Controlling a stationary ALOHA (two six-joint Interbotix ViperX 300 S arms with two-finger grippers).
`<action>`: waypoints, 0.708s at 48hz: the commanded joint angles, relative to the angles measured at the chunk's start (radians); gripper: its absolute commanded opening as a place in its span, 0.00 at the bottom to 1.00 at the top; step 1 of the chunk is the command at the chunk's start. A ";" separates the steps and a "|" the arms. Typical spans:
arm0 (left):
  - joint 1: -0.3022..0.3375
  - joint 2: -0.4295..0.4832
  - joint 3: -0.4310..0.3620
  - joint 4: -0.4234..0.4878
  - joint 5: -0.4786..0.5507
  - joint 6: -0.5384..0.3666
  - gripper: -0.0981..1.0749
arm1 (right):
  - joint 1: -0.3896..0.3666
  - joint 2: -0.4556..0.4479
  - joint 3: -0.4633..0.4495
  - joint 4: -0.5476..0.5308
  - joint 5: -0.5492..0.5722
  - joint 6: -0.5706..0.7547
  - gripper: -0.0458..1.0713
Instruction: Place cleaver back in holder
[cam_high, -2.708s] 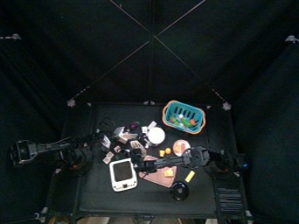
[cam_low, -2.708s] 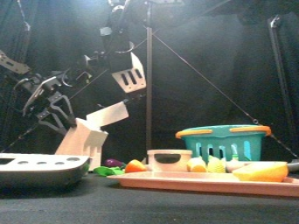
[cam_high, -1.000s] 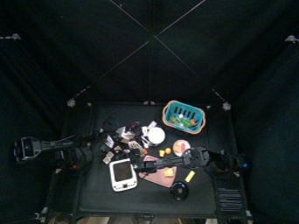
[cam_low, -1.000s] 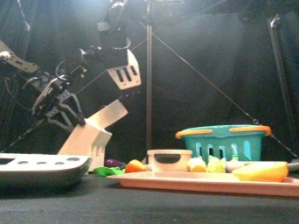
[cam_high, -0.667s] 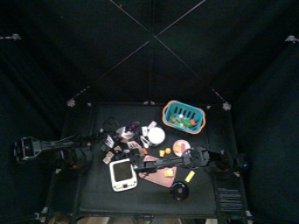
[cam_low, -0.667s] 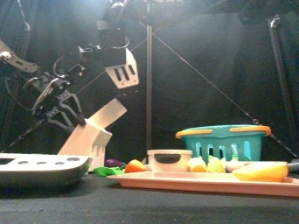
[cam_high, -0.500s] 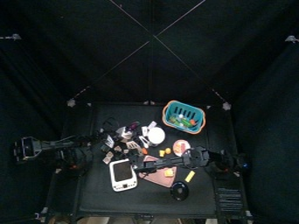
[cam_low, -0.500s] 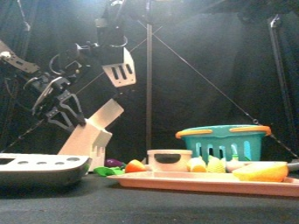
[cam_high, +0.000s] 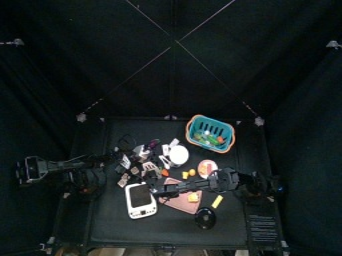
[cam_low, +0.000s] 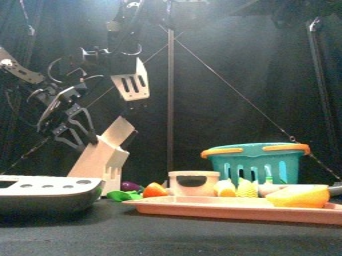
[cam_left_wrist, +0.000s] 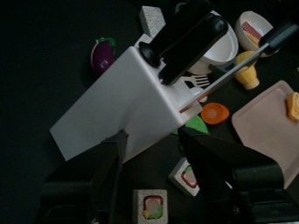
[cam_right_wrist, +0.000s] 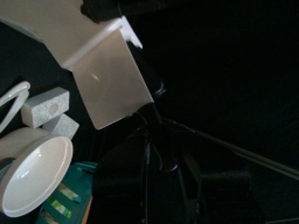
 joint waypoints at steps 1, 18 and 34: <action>-0.006 0.002 -0.020 0.000 -0.003 -0.002 0.82 | 0.000 -0.031 -0.032 -0.006 -0.017 0.023 0.55; -0.005 0.002 -0.017 0.000 -0.003 -0.002 0.82 | 0.003 -0.037 -0.034 -0.008 -0.021 0.034 0.79; 0.005 -0.020 -0.006 0.000 -0.003 0.000 0.82 | 0.009 -0.071 -0.032 -0.005 -0.028 0.054 0.83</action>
